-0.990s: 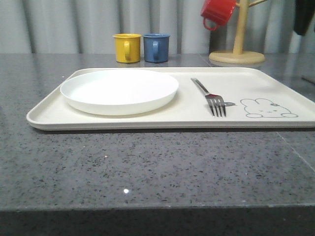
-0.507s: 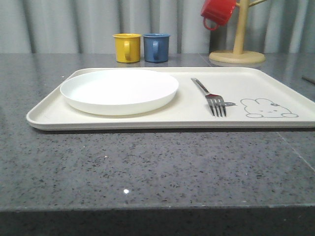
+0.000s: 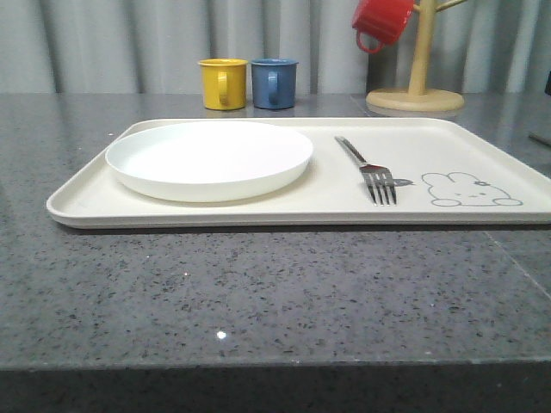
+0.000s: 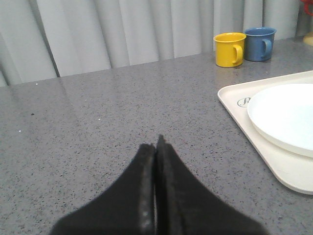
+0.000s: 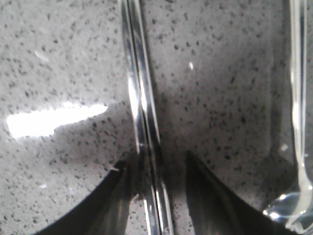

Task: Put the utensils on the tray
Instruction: 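Move the right gripper to the chopsticks and grasp them, then place the chopsticks on the tray beside the fork with the right gripper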

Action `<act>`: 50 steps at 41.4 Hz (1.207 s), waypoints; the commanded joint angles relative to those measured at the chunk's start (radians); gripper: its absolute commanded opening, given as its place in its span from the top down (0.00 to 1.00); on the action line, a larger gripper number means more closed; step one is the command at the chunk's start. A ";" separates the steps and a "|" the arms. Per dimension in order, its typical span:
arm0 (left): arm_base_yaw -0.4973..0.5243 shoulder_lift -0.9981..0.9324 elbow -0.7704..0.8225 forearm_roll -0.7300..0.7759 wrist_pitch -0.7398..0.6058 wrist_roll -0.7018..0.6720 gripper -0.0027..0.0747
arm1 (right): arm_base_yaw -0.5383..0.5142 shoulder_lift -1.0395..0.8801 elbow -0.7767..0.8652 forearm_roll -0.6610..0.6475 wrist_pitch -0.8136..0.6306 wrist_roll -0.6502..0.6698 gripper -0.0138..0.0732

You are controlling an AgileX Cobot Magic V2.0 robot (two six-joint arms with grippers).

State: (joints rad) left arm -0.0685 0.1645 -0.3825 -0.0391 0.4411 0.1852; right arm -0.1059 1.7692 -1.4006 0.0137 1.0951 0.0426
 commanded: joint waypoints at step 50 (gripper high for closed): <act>0.000 0.010 -0.029 -0.011 -0.084 -0.006 0.99 | 0.302 -0.136 -0.103 0.005 0.076 0.204 0.77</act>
State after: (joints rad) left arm -0.0685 0.1645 -0.3825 -0.0391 0.4395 0.1852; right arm 0.1590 1.6549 -1.4707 0.0169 1.2076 0.2210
